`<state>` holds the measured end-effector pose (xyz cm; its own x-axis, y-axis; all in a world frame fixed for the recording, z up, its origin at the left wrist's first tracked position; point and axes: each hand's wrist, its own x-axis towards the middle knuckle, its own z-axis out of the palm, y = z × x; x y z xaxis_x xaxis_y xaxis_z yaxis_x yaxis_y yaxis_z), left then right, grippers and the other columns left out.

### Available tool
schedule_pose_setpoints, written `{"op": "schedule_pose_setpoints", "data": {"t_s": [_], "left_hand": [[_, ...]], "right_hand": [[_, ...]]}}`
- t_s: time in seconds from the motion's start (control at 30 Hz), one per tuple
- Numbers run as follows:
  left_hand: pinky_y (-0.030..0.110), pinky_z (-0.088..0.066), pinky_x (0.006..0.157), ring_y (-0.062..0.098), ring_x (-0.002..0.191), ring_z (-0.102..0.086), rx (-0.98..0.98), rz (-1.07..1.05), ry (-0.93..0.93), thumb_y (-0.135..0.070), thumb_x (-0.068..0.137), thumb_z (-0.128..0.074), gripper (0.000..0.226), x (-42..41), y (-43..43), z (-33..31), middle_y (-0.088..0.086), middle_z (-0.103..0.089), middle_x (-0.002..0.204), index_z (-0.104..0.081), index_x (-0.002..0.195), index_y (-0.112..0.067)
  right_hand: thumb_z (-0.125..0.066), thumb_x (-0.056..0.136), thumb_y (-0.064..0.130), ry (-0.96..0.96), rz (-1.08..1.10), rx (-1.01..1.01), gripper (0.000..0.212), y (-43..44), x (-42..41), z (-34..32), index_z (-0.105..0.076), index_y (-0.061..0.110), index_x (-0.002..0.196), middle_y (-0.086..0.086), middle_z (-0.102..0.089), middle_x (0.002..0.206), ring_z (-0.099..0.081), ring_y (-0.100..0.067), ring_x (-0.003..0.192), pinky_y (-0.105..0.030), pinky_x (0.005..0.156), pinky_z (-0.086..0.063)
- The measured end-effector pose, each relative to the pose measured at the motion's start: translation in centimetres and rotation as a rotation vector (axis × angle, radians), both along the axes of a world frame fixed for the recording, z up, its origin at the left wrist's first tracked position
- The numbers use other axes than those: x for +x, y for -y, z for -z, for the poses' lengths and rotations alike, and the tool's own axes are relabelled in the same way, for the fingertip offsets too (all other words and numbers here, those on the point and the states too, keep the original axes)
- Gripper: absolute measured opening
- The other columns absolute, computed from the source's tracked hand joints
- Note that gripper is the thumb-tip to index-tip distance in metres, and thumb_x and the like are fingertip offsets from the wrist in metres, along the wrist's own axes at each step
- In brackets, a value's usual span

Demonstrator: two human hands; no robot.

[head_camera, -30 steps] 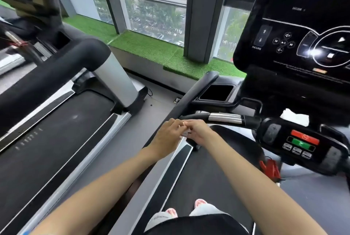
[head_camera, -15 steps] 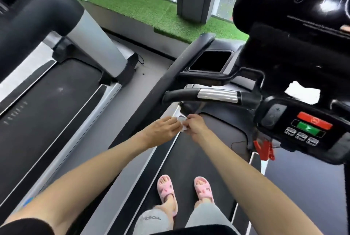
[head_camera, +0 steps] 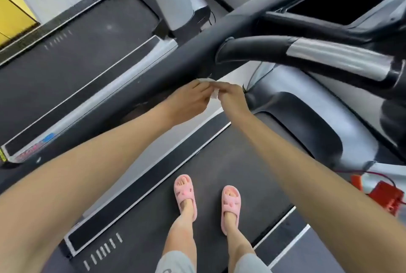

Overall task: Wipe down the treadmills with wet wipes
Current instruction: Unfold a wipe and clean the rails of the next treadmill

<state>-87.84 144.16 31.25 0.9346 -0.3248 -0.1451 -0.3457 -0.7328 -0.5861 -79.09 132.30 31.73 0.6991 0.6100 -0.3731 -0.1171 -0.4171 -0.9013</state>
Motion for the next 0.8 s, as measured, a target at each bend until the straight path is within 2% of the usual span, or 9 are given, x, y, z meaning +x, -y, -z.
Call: {"op": "schedule_pose_setpoints", "data": {"t_s": [0.1, 0.2, 0.37, 0.47, 0.53, 0.6, 0.63, 0.7, 0.8], "left_hand": [[0.032, -0.040, 0.101, 0.022, 0.114, -0.054, 0.187, -0.063, -0.133, -0.021, 0.083, -0.052, 0.035, -0.8, 0.5, 0.2, 0.003, -0.062, 0.119, -0.072, 0.111, -0.021], [0.041, -0.029, 0.112, 0.033, 0.128, -0.041, 0.397, -0.080, -0.049, -0.014, 0.086, -0.030, 0.051, -1.4, 1.2, 0.9, 0.016, -0.049, 0.136, -0.060, 0.126, -0.010], [0.050, 0.005, 0.115, 0.040, 0.146, -0.002, 0.677, -0.128, -0.065, -0.027, 0.101, -0.020, 0.060, -3.0, 1.3, 0.9, 0.027, -0.004, 0.157, -0.008, 0.148, 0.008], [0.046, 0.004, 0.117, 0.035, 0.147, 0.003, 0.668, -0.141, -0.011, -0.030, 0.102, -0.016, 0.064, -0.8, 0.6, 0.7, 0.024, 0.004, 0.158, 0.007, 0.146, 0.010], [0.045, -0.001, 0.118, 0.032, 0.148, 0.001, 0.591, -0.158, 0.030, -0.033, 0.102, -0.020, 0.065, 1.5, 0.7, 1.0, 0.020, 0.000, 0.160, 0.003, 0.149, 0.006], [0.044, -0.004, 0.119, 0.032, 0.148, -0.001, 0.528, -0.154, 0.054, -0.036, 0.102, -0.022, 0.065, 3.9, 1.4, 1.4, 0.019, -0.005, 0.160, -0.003, 0.151, 0.004], [0.044, -0.004, 0.118, 0.032, 0.148, -0.002, 0.517, -0.145, 0.065, -0.036, 0.102, -0.022, 0.065, 4.9, 2.0, 1.6, 0.019, -0.008, 0.159, -0.007, 0.151, 0.003], [0.045, -0.002, 0.118, 0.035, 0.147, -0.003, 0.546, -0.155, 0.075, -0.037, 0.102, -0.023, 0.065, 6.5, 2.8, 2.0, 0.022, -0.010, 0.158, -0.010, 0.151, 0.004], [0.047, 0.000, 0.118, 0.040, 0.146, -0.001, 0.611, -0.220, 0.074, -0.037, 0.103, -0.019, 0.066, 7.2, 3.3, 2.6, 0.026, -0.005, 0.157, -0.004, 0.149, 0.008]], "right_hand": [[-0.034, 0.076, -0.017, 0.122, -0.144, 0.035, 0.063, -0.1, -1.1, 1.4, -0.055, 0.006, 0.131, -0.006, -0.055, 0.124, -0.047, -0.010, 0.107, -0.005, 0.091, -0.034], [-0.035, 0.077, -0.018, 0.286, -0.203, 0.055, 0.062, 0.0, -1.9, 2.7, -0.045, 0.003, 0.135, -0.010, -0.045, 0.129, -0.044, -0.018, 0.112, 0.001, 0.085, -0.029], [-0.040, 0.079, -0.016, 0.432, -0.178, 0.032, 0.079, 0.2, -2.2, 5.6, -0.017, 0.009, 0.152, -0.009, -0.016, 0.155, -0.027, -0.026, 0.136, -0.040, 0.107, -0.036], [-0.042, 0.084, -0.014, 0.403, -0.177, -0.039, 0.086, 0.9, -0.8, 5.8, 0.005, 0.009, 0.153, -0.007, 0.008, 0.160, -0.015, -0.030, 0.144, -0.044, 0.113, -0.029], [-0.041, 0.085, -0.015, 0.369, -0.171, -0.030, 0.089, 1.2, 0.8, 5.1, 0.012, 0.012, 0.152, -0.005, 0.016, 0.160, -0.008, -0.024, 0.147, -0.029, 0.113, -0.030], [-0.040, 0.084, -0.018, 0.359, -0.148, 0.016, 0.089, 1.0, 2.5, 4.3, 0.008, 0.014, 0.153, -0.004, 0.015, 0.160, -0.006, -0.017, 0.147, 0.002, 0.091, -0.032], [-0.039, 0.083, -0.018, 0.348, -0.134, 0.047, 0.088, 0.9, 3.3, 4.0, 0.003, 0.015, 0.153, -0.003, 0.012, 0.160, -0.010, -0.014, 0.145, 0.008, 0.079, -0.031], [-0.038, 0.082, -0.019, 0.344, -0.118, 0.069, 0.088, 0.8, 4.8, 4.0, -0.005, 0.018, 0.154, 0.000, 0.007, 0.160, -0.019, -0.009, 0.141, 0.009, 0.072, -0.031], [-0.038, 0.080, -0.018, 0.380, -0.149, 0.059, 0.088, 1.0, 6.1, 4.6, -0.011, 0.021, 0.154, 0.001, 0.002, 0.158, -0.022, -0.007, 0.138, 0.004, 0.083, -0.032]]}}
